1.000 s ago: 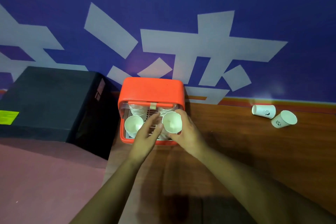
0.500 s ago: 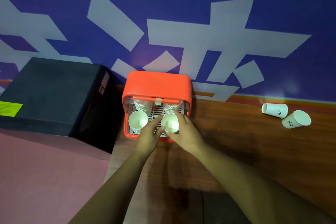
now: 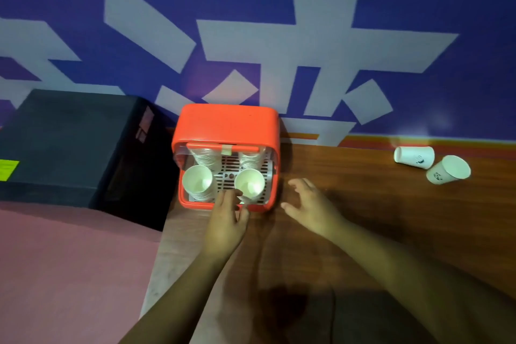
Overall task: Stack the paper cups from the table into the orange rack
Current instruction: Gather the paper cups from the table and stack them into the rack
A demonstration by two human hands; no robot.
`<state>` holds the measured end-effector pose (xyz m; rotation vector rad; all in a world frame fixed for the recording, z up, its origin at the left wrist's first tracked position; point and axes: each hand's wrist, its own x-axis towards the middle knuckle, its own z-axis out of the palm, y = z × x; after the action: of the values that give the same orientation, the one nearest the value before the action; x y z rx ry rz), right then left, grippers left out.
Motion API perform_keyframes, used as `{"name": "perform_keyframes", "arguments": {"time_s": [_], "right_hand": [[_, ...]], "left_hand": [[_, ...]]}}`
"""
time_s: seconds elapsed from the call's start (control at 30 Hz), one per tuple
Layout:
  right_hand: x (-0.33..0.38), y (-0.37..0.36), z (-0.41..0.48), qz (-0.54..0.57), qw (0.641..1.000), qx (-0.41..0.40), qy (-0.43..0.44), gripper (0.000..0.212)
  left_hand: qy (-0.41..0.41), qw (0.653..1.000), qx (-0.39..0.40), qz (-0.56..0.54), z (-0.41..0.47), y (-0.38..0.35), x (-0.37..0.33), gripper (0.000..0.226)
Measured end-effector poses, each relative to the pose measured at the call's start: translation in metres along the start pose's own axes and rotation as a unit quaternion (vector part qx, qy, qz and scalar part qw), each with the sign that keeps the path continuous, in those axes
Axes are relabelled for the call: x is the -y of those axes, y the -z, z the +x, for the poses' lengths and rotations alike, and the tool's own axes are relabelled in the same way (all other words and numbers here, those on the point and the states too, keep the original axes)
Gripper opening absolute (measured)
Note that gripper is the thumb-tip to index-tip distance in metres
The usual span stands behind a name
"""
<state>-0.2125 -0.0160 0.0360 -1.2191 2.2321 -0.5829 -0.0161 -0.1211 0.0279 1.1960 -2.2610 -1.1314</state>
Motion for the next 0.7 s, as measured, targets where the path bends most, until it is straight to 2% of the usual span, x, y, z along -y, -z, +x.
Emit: {"name": "perform_keyframes", "arguments": {"time_s": [0.13, 0.33, 0.43, 0.57, 0.7], "right_hand": [[-0.073, 0.055, -0.025, -0.071, 0.994, 0.002, -0.083, 0.057], [-0.186, 0.151, -0.050, -0.130, 0.978, -0.033, -0.162, 0.060], [-0.238, 0.193, -0.049, -0.147, 0.967, -0.077, -0.194, 0.058], [-0.296, 0.233, -0.040, -0.132, 0.947, -0.144, -0.253, 0.062], [-0.344, 0.248, -0.019, -0.109, 0.944, -0.140, -0.277, 0.076]], "left_hand": [[-0.045, 0.997, 0.060, -0.006, 0.008, -0.044, -0.040, 0.011], [-0.101, 0.978, 0.172, 0.055, 0.056, -0.152, -0.136, 0.011], [-0.123, 0.964, 0.221, 0.077, 0.084, -0.212, -0.185, 0.022], [-0.157, 0.954, 0.225, 0.124, 0.121, -0.290, -0.237, 0.044], [-0.175, 0.941, 0.228, 0.175, 0.157, -0.358, -0.269, 0.057]]}}
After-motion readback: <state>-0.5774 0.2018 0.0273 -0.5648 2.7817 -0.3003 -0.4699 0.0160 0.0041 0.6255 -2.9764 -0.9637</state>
